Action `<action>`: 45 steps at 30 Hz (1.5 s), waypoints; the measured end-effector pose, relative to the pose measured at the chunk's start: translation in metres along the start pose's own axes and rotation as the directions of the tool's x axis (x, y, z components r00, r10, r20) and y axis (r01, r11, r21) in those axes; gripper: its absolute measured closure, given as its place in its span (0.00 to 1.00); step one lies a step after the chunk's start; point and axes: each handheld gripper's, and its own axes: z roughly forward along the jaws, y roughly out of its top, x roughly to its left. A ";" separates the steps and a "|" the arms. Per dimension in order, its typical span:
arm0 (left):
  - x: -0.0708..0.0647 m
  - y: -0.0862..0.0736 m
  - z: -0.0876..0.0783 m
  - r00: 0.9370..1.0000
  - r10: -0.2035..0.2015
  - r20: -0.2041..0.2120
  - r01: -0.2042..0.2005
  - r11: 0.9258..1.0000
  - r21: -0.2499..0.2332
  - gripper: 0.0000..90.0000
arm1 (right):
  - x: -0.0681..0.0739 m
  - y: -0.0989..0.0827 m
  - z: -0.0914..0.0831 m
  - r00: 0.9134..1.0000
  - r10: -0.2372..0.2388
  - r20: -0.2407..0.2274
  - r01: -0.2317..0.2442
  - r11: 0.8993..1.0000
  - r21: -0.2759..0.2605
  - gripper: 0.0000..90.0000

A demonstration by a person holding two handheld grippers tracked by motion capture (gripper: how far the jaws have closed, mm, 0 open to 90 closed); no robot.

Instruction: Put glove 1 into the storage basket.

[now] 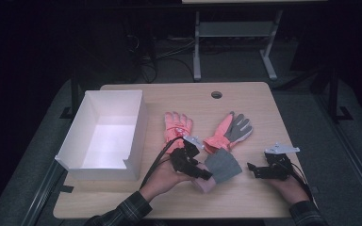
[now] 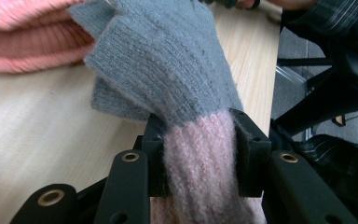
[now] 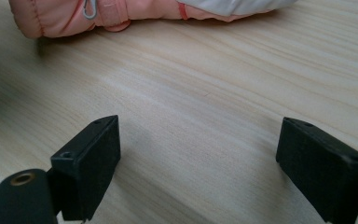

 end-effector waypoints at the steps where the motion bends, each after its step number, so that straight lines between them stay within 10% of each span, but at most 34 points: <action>1: -0.002 0.002 -0.004 1.000 0.000 -0.006 0.000 1.000 -0.001 0.70 | 0.000 0.000 0.000 1.000 0.001 0.000 -0.001 1.000 0.000 0.15; 27: -0.008 0.049 -0.100 0.986 0.008 -0.167 -0.021 0.997 -0.080 0.69 | 0.000 0.000 0.000 1.000 -0.002 0.000 0.002 1.000 0.001 0.15; 45: 0.019 0.038 -0.179 0.949 -0.082 -0.303 0.028 0.984 -0.178 0.69 | 0.000 0.000 0.000 1.000 -0.001 0.000 0.001 1.000 0.001 0.14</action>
